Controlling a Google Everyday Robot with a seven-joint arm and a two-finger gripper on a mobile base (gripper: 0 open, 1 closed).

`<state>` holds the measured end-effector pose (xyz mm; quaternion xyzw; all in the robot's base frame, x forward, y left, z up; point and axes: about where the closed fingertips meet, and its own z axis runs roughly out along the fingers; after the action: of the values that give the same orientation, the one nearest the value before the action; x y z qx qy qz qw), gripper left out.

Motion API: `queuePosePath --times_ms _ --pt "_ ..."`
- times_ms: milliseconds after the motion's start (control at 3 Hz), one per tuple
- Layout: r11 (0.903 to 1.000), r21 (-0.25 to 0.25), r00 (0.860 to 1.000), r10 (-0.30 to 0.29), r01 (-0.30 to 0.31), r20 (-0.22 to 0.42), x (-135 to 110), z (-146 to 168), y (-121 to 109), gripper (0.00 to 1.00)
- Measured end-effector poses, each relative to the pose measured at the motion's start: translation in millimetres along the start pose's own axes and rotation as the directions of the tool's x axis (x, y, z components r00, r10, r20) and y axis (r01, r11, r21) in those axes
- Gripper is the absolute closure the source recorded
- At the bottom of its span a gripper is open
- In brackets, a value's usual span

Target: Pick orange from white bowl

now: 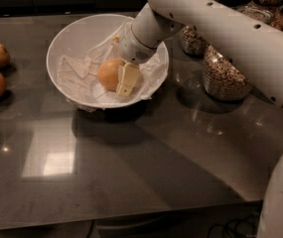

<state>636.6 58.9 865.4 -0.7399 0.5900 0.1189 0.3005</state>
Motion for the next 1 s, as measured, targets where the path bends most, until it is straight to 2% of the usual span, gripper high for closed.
queuePosePath --times_ms 333,1000 --pt "1.0000 -0.003 1.000 0.002 -0.002 0.000 0.9 1.7 0.1 0.19" --pt "1.0000 -0.003 1.000 0.002 -0.002 0.000 0.9 1.8 0.2 0.66"
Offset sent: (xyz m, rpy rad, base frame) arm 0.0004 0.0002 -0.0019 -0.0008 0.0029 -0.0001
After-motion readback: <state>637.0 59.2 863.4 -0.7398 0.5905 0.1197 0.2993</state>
